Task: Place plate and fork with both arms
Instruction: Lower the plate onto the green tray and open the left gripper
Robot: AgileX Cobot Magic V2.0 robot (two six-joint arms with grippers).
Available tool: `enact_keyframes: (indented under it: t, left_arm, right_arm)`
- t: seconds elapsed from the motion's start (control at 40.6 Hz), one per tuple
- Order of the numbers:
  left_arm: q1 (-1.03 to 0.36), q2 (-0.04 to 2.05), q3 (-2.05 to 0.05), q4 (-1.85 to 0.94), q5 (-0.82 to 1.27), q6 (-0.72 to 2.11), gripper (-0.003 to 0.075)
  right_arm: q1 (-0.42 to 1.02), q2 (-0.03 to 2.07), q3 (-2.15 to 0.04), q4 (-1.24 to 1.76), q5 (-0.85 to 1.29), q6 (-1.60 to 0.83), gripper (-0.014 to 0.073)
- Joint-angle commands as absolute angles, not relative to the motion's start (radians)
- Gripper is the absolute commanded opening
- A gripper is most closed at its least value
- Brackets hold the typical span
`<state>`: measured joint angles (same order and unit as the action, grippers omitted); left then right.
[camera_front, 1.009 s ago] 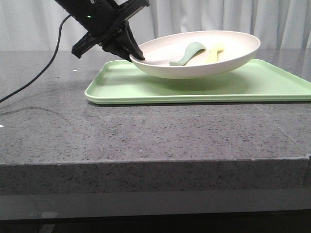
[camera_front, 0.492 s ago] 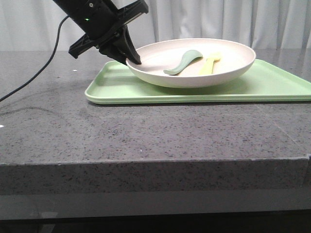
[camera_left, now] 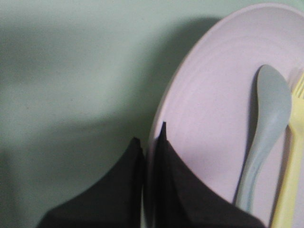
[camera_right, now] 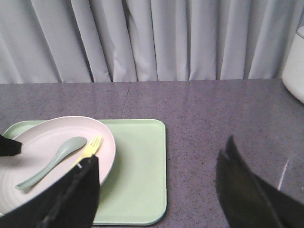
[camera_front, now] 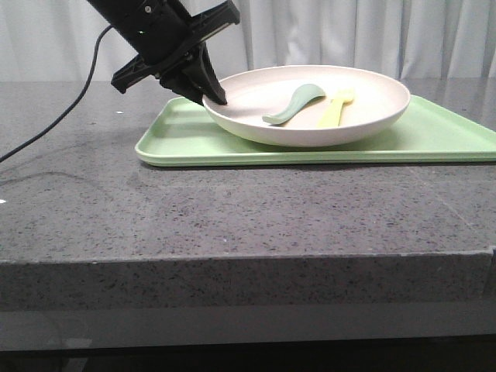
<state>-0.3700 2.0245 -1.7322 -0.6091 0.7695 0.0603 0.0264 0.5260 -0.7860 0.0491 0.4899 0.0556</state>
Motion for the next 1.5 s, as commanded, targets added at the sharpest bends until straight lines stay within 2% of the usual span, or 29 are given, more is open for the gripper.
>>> enact_keyframes:
  t: [0.0, 0.123, 0.295, 0.345, 0.517, 0.566, 0.788, 0.886, 0.96, 1.255, 1.329, 1.477]
  left_arm:
    - [-0.380, 1.962, -1.768, -0.655, 0.726, 0.044, 0.0081]
    - [-0.380, 1.962, -1.768, -0.655, 0.726, 0.044, 0.0160]
    - [-0.380, 1.962, -1.768, -0.653, 0.726, 0.044, 0.0219]
    - [-0.380, 1.962, -1.768, -0.653, 0.726, 0.044, 0.0257]
    - [-0.380, 1.962, -1.768, -0.651, 0.737, 0.044, 0.0461]
    - [-0.380, 1.962, -1.768, -0.651, 0.745, 0.044, 0.0495]
    - [-0.356, 1.949, -1.768, -0.635, 0.793, 0.044, 0.0506]
    - [-0.345, 1.927, -1.768, -0.625, 0.810, 0.055, 0.0480]
    - [-0.338, 1.910, -1.778, -0.625, 0.826, 0.079, 0.0424]
    - [-0.331, 1.902, -1.936, -0.617, 0.959, 0.081, 0.0048]
    - [-0.331, 1.902, -1.960, -0.610, 0.983, 0.082, -0.0018]
    - [-0.331, 1.895, -1.983, -0.568, 1.014, 0.083, -0.0018]
  right_arm:
    - [0.025, 0.536, -0.821, 0.040, 0.401, 0.044, 0.0531]
    - [0.025, 0.536, -0.821, 0.040, 0.401, 0.044, 0.0531]
    - [0.025, 0.536, -0.821, 0.040, 0.401, 0.044, 0.0531]
    - [0.025, 0.536, -0.821, 0.040, 0.401, 0.044, 0.0531]
    - [0.025, 0.536, -0.821, 0.040, 0.401, 0.044, 0.0531]
    - [0.025, 0.536, -0.821, 0.040, 0.401, 0.044, 0.0531]
    - [0.025, 0.536, -0.821, 0.040, 0.402, 0.044, 0.0531]
    - [0.025, 0.536, -0.821, 0.040, 0.402, 0.044, 0.0531]
    - [0.025, 0.536, -0.821, 0.040, 0.402, 0.044, 0.0531]
    - [0.025, 0.536, -0.821, 0.040, 0.402, 0.044, 0.0531]
    - [0.025, 0.536, -0.821, 0.040, 0.402, 0.044, 0.0531]
    - [0.025, 0.536, -0.821, 0.040, 0.402, 0.044, 0.0531]
